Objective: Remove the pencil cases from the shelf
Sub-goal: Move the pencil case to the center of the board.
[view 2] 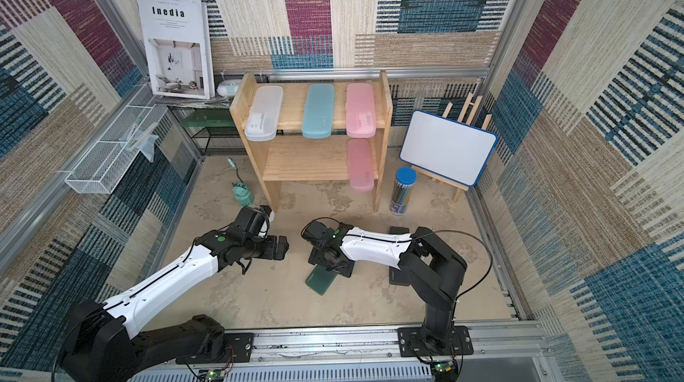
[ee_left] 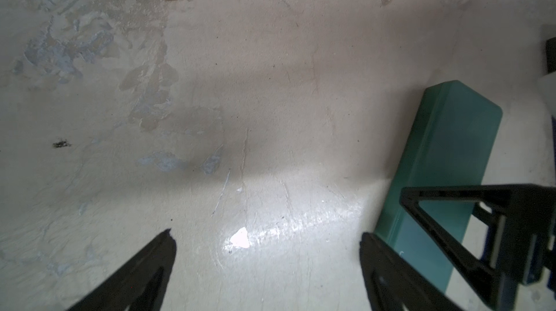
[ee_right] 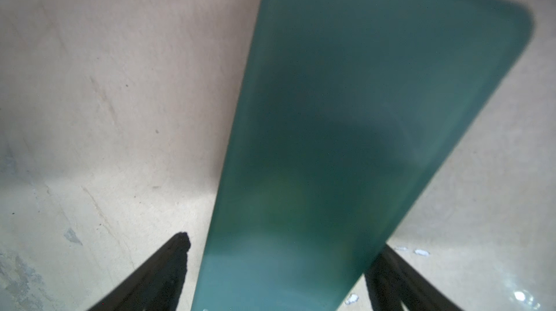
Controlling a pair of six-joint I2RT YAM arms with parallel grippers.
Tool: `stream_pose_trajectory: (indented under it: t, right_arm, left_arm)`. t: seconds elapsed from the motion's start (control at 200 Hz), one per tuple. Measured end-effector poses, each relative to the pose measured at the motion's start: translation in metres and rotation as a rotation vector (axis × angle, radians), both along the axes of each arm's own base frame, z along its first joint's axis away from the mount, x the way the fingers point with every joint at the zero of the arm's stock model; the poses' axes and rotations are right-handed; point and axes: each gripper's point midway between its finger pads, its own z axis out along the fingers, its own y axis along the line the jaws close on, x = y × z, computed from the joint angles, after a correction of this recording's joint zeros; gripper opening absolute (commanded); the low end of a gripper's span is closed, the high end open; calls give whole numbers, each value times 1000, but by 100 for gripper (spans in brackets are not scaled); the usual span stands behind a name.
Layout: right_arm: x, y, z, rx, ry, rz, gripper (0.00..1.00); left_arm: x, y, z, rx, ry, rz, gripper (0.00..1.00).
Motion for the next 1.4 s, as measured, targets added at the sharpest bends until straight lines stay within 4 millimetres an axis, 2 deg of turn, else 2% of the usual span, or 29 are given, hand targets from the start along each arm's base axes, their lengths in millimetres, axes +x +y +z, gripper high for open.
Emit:
stream_pose_trajectory:
  t: [0.095, 0.426, 0.621, 0.691, 0.811, 0.856, 0.997, 1.072, 1.242, 1.332, 1.402]
  right_arm:
    - [1, 2, 0, -1, -1, 4, 84]
    - [6, 3, -2, -22, -12, 61, 58]
    - [15, -1, 3, -47, -35, 186, 55]
    - [15, -12, 4, -77, -22, 225, 60]
    - [11, -40, 9, -172, 11, 297, 89]
    - [8, -44, 14, -204, 14, 327, 100]
    - [7, -17, 38, -171, -25, 398, 99]
    - [7, -7, 34, -148, -17, 397, 99]
    - [1, -5, 11, -148, 56, 303, 99]
    - [-2, -9, 11, -147, 55, 239, 99]
    - [-3, -15, 20, -136, 34, 181, 99]
  left_arm:
    - [0, 0, 0, 0, 0, 0, 100]
    - [0, 0, 0, 2, -2, 1, 100]
    - [2, 0, 1, 4, -1, 1, 100]
    - [3, -1, 1, 5, -2, -1, 100]
    - [3, -1, 1, 5, -2, -1, 100]
    - [3, -1, 1, 5, -2, -1, 100]
    - [4, 1, 6, 5, -22, 5, 100]
    - [6, 2, 11, 6, -39, 9, 100]
    - [5, 3, 13, 9, -45, 9, 100]
    - [5, 3, 12, 11, -42, 9, 100]
    - [5, 3, 13, 10, -43, 8, 100]
